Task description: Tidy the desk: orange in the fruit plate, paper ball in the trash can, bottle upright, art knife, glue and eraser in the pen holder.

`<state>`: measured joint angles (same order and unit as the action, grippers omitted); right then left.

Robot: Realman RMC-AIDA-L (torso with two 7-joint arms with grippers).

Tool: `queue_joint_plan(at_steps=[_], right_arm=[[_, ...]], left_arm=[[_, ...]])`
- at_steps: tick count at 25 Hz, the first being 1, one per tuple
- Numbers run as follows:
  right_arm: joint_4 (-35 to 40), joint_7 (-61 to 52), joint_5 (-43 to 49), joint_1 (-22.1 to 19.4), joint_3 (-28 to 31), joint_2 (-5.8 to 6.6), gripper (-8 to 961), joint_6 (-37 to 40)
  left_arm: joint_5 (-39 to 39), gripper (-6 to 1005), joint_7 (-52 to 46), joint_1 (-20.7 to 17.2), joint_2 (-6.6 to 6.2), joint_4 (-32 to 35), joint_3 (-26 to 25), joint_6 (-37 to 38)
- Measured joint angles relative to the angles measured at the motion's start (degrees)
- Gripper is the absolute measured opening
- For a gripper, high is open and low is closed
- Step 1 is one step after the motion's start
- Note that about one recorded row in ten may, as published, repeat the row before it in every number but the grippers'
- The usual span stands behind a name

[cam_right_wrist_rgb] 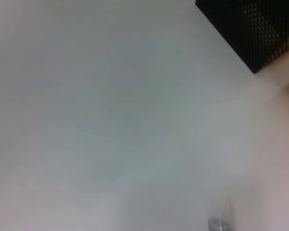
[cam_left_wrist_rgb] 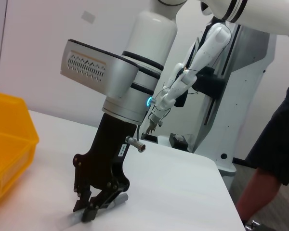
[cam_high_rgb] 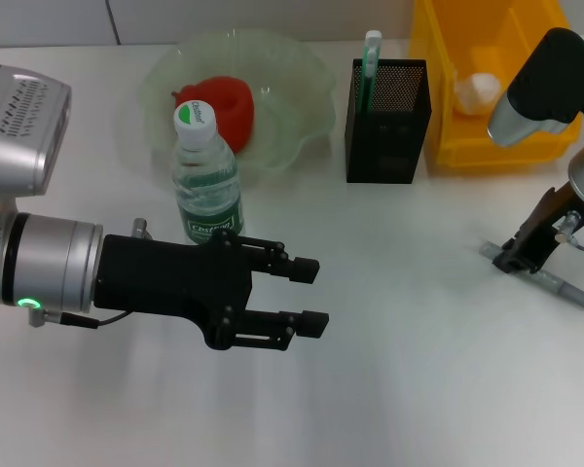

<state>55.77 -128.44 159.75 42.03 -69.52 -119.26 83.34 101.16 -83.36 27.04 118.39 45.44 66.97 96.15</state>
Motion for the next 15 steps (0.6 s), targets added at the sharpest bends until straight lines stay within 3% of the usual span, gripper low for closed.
queue_joint_plan(at_steps=[8, 11, 13, 15], right_arm=[[3.9, 0.1, -0.9, -1.1, 0.8, 0.00, 133, 1.9], [11.0, 0.1, -5.2, -3.3, 2.3, 0.18, 133, 4.2], [17.3, 1.7, -11.2, -5.8, 7.0, 0.18, 133, 4.8], [18.9, 2.8, -14.0, -6.8, 8.8, 0.16, 133, 4.5]], left_arm=[[0.0, 594, 0.0, 0.0, -0.06, 0.0, 0.0, 0.0], [-0.2, 594, 0.0, 0.0, -0.08, 0.0, 0.0, 0.1], [-0.2, 594, 0.0, 0.0, -0.08, 0.0, 0.0, 0.1], [-0.3, 594, 0.0, 0.0, -0.10, 0.0, 0.0, 0.2]])
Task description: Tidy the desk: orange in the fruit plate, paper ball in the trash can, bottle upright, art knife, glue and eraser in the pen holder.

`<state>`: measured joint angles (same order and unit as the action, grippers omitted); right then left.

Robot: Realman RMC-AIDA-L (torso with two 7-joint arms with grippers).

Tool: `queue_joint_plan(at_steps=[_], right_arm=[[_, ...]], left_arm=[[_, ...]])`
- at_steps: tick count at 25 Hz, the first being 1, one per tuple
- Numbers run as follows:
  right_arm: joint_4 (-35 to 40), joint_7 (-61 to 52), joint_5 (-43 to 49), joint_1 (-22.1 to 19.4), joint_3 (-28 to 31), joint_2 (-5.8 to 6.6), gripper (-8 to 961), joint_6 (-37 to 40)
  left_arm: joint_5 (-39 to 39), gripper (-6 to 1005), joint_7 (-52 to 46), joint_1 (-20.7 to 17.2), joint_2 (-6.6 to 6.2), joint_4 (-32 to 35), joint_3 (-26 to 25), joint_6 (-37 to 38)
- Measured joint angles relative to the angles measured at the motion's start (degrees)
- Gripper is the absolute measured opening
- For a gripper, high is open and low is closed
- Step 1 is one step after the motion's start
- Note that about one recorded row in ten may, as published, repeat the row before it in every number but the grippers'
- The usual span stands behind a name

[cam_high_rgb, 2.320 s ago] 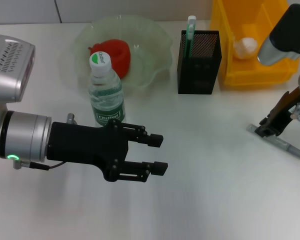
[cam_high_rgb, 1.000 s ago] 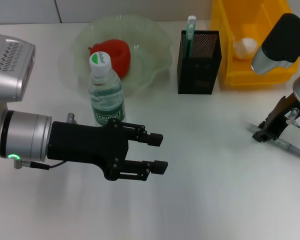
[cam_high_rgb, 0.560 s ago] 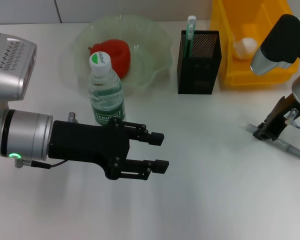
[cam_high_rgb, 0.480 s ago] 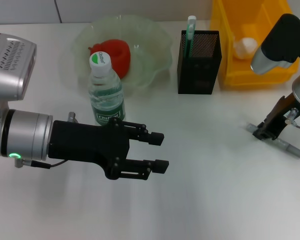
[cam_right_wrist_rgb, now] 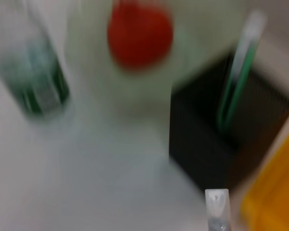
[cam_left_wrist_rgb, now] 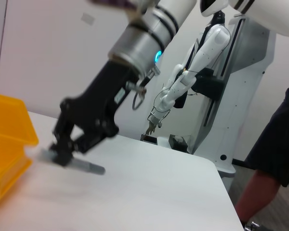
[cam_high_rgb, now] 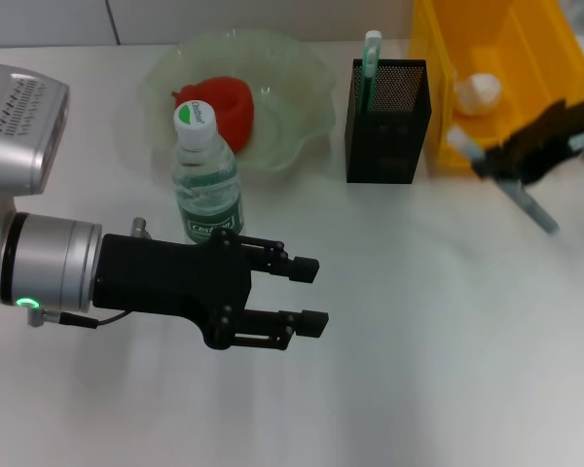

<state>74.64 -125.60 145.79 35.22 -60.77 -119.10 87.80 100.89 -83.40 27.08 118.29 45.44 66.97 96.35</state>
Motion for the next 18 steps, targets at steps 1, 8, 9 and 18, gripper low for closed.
queue_joint_plan(at_steps=[1, 8, 9, 18], right_arm=[[1.5, 2.3, -5.8, -1.8, 2.6, -0.03, 133, -1.4], [-6.4, 17.2, -36.4, -8.5, 8.4, -0.09, 133, -13.5], [-9.3, 20.6, -41.2, -8.9, 8.7, -0.06, 133, -14.6], [-44.2, 51.5, -71.4, -3.8, 15.3, 0.08, 133, -17.5]], left_arm=[[0.0, 594, 0.0, 0.0, 0.00, 0.0, 0.0, 0.0], [-0.1, 594, 0.2, -0.5, 0.07, 0.0, 0.0, -0.1], [-0.2, 593, 0.2, -0.6, 0.09, -0.1, 0.0, -0.1], [-0.3, 593, 0.7, -1.0, 0.27, -0.6, -0.7, -0.1]])
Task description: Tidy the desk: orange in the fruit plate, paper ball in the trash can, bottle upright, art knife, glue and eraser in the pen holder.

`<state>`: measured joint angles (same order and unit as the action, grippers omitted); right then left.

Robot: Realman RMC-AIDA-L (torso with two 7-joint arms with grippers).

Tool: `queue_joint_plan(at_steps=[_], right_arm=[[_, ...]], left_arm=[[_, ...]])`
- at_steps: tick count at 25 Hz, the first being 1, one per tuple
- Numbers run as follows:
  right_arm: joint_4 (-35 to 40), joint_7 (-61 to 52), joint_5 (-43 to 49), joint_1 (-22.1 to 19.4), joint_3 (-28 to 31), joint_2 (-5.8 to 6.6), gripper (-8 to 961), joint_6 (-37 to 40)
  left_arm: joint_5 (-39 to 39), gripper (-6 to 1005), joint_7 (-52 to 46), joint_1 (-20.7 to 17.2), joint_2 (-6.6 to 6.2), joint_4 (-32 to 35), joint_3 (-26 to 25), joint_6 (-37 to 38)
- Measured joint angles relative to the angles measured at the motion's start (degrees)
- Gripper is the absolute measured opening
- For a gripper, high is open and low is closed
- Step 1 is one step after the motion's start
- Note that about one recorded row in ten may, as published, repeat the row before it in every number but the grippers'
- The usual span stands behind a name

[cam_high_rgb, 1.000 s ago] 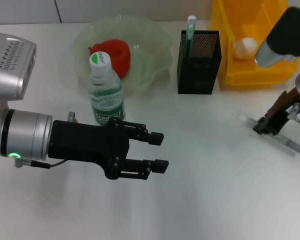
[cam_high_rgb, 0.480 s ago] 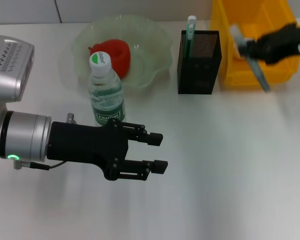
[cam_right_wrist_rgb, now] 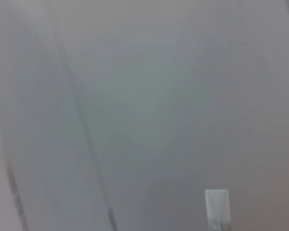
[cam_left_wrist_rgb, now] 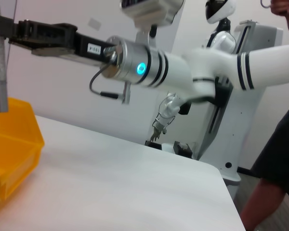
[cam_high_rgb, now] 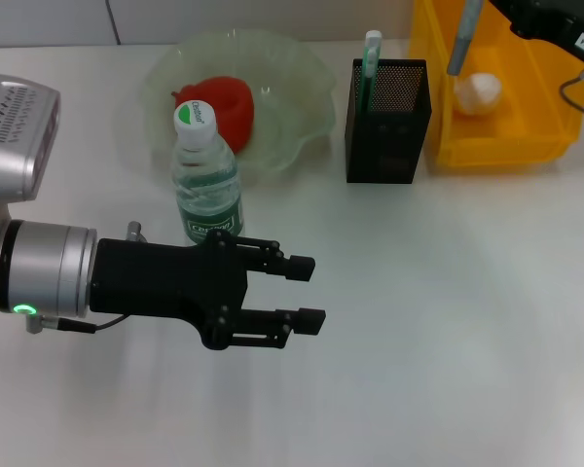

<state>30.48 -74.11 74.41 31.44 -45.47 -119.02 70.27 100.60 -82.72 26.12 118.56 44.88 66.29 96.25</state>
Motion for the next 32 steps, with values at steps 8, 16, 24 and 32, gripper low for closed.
queue_joint_plan(at_steps=[8, 16, 24, 32], right_arm=[[-9.1, 5.4, -6.4, 2.2, 0.9, -0.15, 133, -0.4], [-10.9, 4.1, -6.5, 4.1, 0.3, -0.15, 132, -2.3], [-12.1, 3.8, -6.2, 6.2, -0.1, -0.25, 132, -5.2], [-14.7, 4.1, -6.1, 8.6, -0.1, -0.38, 132, -8.2]], left_arm=[[-1.6, 593, 2.5, -0.2, -0.03, -1.9, -0.4, 0.1], [-1.6, 593, 2.6, -0.3, -0.08, -1.9, -0.6, -0.1], [-1.6, 593, 3.1, -0.2, -0.05, -1.9, -0.7, -0.5], [-2.0, 593, 3.1, 0.2, 0.07, -2.0, -0.6, -1.2]])
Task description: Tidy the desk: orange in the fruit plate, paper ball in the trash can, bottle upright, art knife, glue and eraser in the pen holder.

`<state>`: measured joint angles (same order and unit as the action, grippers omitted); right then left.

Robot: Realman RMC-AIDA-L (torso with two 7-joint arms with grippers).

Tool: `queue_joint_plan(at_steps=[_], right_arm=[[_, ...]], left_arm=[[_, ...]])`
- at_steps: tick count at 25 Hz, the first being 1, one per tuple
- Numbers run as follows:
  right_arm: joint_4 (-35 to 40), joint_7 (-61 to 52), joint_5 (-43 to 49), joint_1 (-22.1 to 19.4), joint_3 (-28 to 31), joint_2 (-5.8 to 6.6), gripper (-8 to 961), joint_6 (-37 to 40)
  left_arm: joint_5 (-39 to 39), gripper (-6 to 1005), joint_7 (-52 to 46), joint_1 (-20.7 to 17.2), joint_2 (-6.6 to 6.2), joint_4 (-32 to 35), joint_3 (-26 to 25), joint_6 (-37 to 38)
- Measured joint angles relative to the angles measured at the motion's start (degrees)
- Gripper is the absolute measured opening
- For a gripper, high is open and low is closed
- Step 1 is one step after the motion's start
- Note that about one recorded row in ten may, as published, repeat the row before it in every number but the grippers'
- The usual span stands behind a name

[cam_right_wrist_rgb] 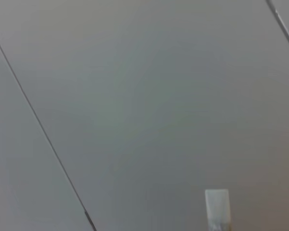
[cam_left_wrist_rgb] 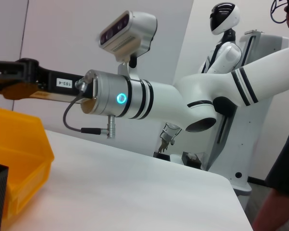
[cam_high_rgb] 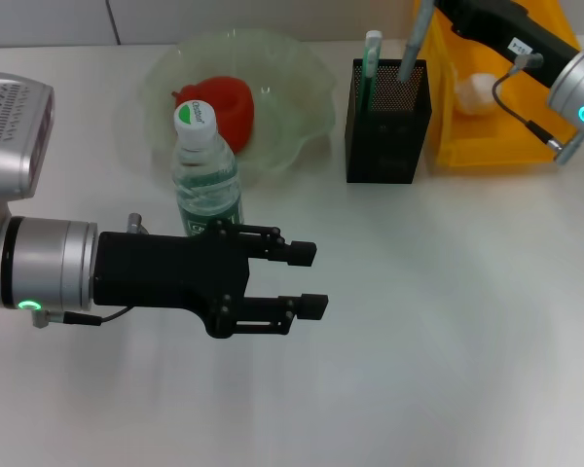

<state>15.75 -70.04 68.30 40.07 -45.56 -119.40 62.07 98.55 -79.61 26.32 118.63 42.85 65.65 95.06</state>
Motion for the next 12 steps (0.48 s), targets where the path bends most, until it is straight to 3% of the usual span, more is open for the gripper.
queue_joint_plan(at_steps=[12], right_arm=[[-0.7, 0.2, 0.1, 1.4, -1.3, -0.04, 132, -3.3]], left_arm=[[-0.1, 593, 1.0, 0.3, 0.02, 0.2, 0.1, -0.7]])
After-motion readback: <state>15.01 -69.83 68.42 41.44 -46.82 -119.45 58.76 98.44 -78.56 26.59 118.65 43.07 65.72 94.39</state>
